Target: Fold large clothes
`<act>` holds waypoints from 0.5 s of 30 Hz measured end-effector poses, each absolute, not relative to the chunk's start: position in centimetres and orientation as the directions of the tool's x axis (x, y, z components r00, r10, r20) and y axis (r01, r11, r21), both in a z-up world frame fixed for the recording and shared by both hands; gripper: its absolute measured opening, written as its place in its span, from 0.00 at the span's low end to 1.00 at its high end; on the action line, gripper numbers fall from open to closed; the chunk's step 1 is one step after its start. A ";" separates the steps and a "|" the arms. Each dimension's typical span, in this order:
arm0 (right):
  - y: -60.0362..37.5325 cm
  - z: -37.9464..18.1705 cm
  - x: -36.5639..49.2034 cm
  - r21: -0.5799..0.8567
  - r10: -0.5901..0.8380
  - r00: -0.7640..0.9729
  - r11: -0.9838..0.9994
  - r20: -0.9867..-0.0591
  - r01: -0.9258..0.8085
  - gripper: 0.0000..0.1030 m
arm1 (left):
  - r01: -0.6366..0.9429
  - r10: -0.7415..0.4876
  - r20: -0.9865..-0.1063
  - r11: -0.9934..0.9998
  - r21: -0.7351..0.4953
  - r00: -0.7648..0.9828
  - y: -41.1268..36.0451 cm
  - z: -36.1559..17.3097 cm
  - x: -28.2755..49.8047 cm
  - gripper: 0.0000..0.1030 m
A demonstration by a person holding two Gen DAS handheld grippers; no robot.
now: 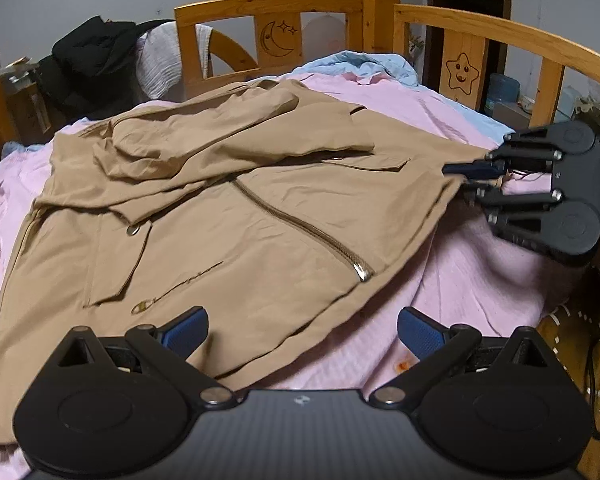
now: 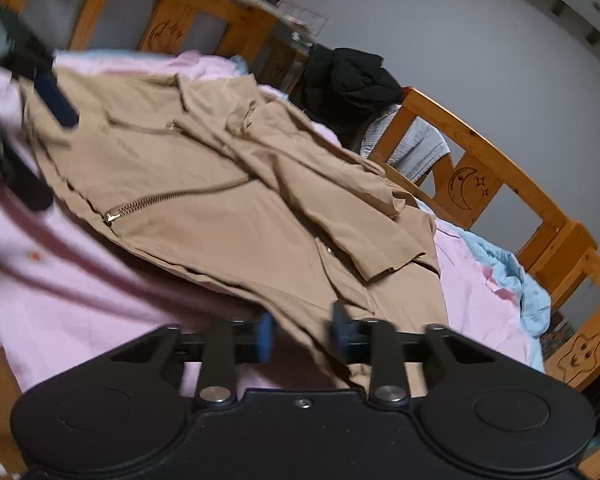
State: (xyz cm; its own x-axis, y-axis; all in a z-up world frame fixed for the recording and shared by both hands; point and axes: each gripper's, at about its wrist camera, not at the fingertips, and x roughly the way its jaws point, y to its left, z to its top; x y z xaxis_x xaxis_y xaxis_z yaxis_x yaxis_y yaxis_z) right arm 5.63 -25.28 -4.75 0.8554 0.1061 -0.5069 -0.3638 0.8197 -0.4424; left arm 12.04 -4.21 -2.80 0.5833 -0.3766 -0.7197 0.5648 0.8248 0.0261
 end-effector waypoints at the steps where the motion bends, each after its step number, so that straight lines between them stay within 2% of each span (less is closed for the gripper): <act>1: -25.4 -4.4 5.7 -0.426 0.109 0.860 0.833 -0.498 -0.353 0.12 | 0.570 -0.374 -0.723 0.821 0.033 0.581 -4.5 -2.9 12.2 0.99; 5: -26.2 -3.2 6.1 -0.341 0.124 0.875 0.888 -0.468 -0.308 0.10 | 0.571 -0.350 -0.730 0.818 0.067 0.587 -4.9 -3.0 13.1 0.97; 9: -26.4 -2.9 5.9 -0.330 0.128 0.884 0.896 -0.450 -0.298 0.10 | 0.504 -0.244 -0.720 0.847 0.168 0.650 -4.0 -2.9 13.6 0.85; 15: -26.4 -2.3 5.8 -0.318 0.128 0.895 0.906 -0.426 -0.281 0.10 | 0.393 -0.134 -0.674 0.886 0.247 0.726 0.0 -2.1 12.9 0.79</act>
State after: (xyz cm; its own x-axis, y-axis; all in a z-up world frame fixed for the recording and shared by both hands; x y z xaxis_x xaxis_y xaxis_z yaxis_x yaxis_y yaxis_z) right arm 5.79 -26.44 -2.35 0.8955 0.1277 -0.4264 -0.2806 0.9056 -0.3181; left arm 12.88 0.04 -2.12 0.7263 -0.1340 -0.6742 0.3930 0.8857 0.2472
